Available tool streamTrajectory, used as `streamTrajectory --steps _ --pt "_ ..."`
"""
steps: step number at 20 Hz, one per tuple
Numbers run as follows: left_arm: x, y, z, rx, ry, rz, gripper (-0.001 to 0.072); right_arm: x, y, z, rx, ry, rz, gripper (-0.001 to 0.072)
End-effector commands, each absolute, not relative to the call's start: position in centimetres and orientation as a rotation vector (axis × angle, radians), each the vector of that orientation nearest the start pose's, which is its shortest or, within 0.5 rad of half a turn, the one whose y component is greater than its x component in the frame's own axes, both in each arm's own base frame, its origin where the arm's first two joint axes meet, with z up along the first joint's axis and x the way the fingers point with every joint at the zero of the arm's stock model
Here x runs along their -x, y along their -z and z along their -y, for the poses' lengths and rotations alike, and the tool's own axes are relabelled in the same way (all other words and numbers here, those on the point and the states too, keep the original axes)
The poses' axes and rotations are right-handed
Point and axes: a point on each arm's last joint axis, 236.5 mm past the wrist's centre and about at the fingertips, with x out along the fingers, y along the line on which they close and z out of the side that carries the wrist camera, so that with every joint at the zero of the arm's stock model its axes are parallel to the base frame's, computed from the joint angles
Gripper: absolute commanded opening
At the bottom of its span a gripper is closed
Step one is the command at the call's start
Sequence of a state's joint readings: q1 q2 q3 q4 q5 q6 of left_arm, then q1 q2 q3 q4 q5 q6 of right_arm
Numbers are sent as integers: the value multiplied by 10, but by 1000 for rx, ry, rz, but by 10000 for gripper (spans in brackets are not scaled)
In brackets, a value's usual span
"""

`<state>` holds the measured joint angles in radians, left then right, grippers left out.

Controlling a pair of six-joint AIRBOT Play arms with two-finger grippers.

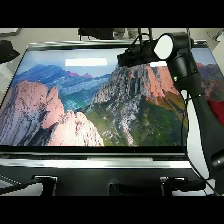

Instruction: Fold the clothes and pants, and hang the long-sleeved shirts on hangers.

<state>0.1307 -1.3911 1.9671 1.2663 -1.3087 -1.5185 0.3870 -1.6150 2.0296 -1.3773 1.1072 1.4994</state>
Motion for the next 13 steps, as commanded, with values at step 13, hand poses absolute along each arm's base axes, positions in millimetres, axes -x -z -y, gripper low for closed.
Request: streamTrajectory --steps 13 --pt "-476 -273 7 180 147 -702 20 -468 -268 -247 24 -553 -630 32"
